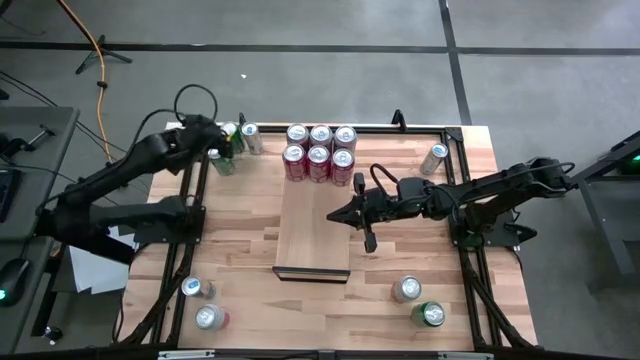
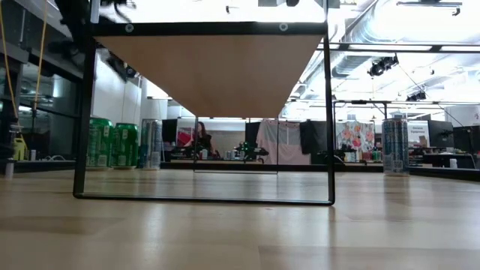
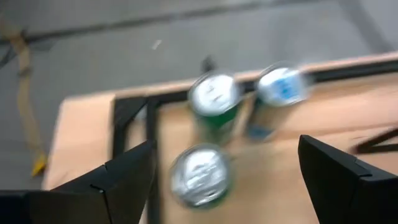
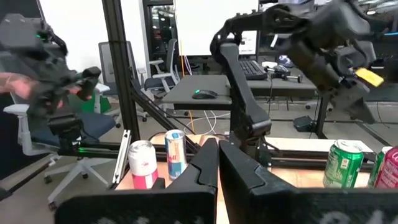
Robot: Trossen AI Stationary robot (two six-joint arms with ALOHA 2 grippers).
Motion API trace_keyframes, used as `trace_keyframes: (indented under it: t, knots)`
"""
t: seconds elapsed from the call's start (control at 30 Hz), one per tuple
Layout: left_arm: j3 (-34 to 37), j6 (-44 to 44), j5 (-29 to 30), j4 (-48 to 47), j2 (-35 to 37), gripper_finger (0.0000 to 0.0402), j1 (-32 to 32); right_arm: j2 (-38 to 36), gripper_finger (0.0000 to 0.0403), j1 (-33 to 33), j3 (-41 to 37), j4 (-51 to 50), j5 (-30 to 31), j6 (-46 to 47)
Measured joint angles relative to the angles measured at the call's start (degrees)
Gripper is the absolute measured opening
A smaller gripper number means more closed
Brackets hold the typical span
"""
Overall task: Place canned beverage on shelf
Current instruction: Put the bottom left green soda can on the shelf
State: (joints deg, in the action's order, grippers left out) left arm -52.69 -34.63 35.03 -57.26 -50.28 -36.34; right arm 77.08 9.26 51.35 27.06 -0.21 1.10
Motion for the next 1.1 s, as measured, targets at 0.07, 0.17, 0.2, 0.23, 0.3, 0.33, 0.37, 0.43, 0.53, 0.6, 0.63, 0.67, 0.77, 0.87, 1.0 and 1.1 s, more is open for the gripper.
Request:
trace_keyframes:
  t: [0.07,0.17,0.2,0.23,0.3,0.33,0.37,0.43,0.53,0.6,0.63,0.67,0.77,0.87,1.0,1.1]
  knots:
    - [0.06,-1.29,-1.22,-2.44,-2.24,0.0321,-3.54,0.00,0.0000,0.00,0.00,-0.42,-0.01,0.14]
    - [0.62,-2.86,-3.43,-2.99,-5.30,0.0321,-7.13,0.00,0.0000,0.00,0.00,-1.38,0.00,0.36]
    - [0.79,-3.49,-4.08,-2.46,-6.08,0.0321,-8.04,0.00,0.0000,0.00,0.00,-1.54,-0.01,0.37]
    - [0.96,-3.92,-4.76,-1.92,-6.80,0.0321,-8.81,0.00,0.0000,0.00,0.00,-1.62,-0.02,0.37]
    - [1.60,-4.48,-6.10,-1.43,-8.22,0.0321,-9.95,0.00,0.0000,0.00,0.00,-1.95,-0.02,0.37]
    - [2.04,-5.11,-6.35,-1.47,-8.75,0.0321,-10.44,0.00,0.0000,0.00,0.00,-2.12,-0.02,0.37]
    - [2.57,-5.97,-6.45,-1.50,-9.01,0.0321,-10.82,0.00,0.0000,0.00,0.00,-2.28,-0.02,0.37]
    - [4.09,-8.38,-6.90,-1.50,-9.14,0.0321,-11.50,0.00,0.0000,0.00,0.00,-2.47,-0.02,0.37]
    - [6.47,-11.26,-9.08,-0.59,-9.17,0.0321,-12.04,0.00,0.0000,0.00,0.00,-3.18,-0.02,0.37]
    - [7.95,-10.96,-9.80,2.43,-9.03,0.0321,-12.06,0.00,0.0000,0.00,0.00,-3.81,-0.02,0.35]
    - [8.62,-10.65,-10.15,3.87,-9.03,0.0321,-12.04,0.00,0.0000,0.00,0.00,-4.11,-0.02,0.37]
    - [9.18,-10.26,-10.59,5.26,-9.03,0.0321,-12.02,0.00,0.0000,0.00,0.00,-4.21,-0.02,0.37]
    - [9.90,-9.86,-10.93,8.16,-9.08,0.0321,-12.04,0.00,0.0000,0.00,0.00,-4.16,-0.02,0.37]
    - [9.99,-9.23,-11.10,9.66,-9.15,0.0321,-12.02,0.00,0.0000,0.00,0.00,-4.15,-0.02,0.37]
    - [9.99,-8.17,-11.50,9.93,-9.17,0.0321,-12.02,0.00,0.0000,0.00,0.00,-4.14,-0.02,0.37]
    - [10.01,-7.00,-12.78,9.93,-9.00,0.0321,-12.02,0.00,0.0000,0.00,0.00,-4.16,-0.02,0.36]
